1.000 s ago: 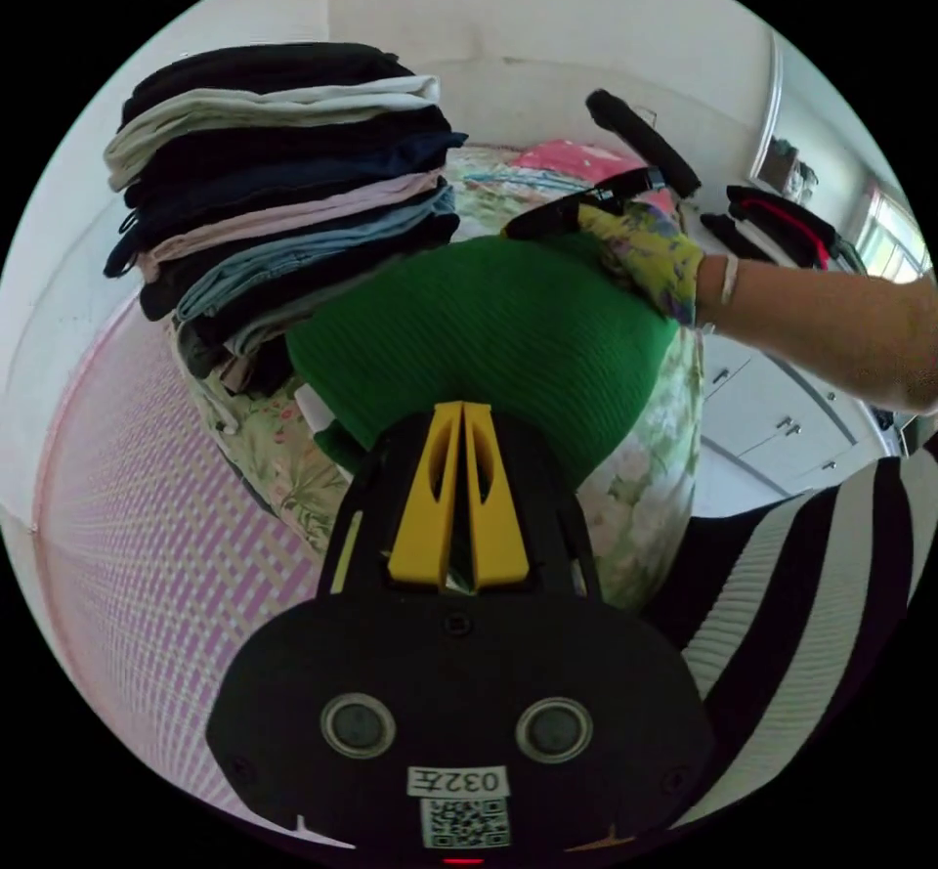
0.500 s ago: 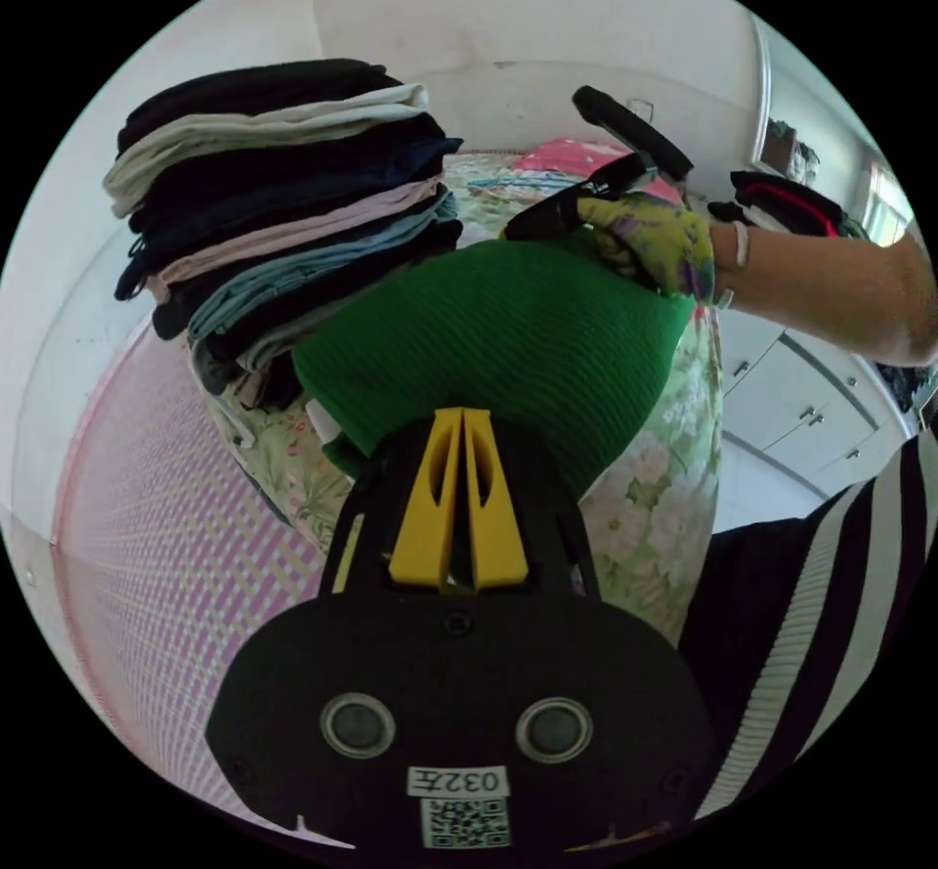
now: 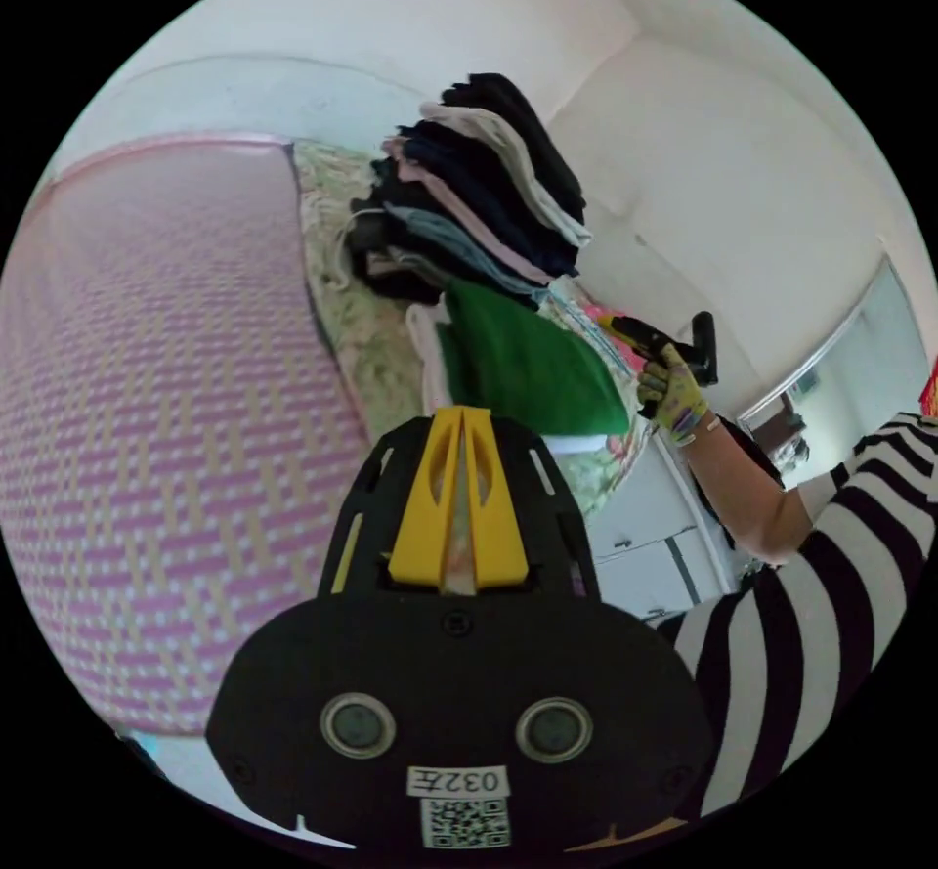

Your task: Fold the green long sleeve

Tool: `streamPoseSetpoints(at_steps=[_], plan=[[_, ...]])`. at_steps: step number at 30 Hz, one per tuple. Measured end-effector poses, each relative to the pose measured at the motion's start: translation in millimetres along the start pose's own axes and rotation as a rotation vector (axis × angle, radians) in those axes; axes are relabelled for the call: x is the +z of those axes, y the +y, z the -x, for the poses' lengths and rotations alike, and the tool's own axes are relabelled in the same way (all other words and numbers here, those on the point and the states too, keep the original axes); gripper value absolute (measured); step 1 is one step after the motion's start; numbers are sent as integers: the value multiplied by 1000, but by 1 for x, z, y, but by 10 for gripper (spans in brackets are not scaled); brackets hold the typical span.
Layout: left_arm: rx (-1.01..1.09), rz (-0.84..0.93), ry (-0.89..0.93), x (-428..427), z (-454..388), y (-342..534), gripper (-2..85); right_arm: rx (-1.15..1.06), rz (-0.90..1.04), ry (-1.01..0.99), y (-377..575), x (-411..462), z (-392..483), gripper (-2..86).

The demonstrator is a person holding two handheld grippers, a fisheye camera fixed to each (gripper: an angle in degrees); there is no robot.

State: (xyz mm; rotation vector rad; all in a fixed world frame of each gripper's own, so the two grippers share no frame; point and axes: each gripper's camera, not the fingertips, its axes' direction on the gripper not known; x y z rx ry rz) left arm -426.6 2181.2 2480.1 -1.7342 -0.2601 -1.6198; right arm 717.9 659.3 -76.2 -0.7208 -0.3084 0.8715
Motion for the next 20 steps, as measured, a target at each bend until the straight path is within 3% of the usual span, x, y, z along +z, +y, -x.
streamPoseSetpoints(at_steps=[9,15,20], plan=[[-602,4,-168,-56,146,236,-9,-286,476,-200,249,159,138,-10],[-931,63,-201,-95,200,384,-9,-654,880,-396,420,265,269,-10],[-1176,-119,-310,-147,216,455,-9,-883,1073,-476,520,330,329,-10]])
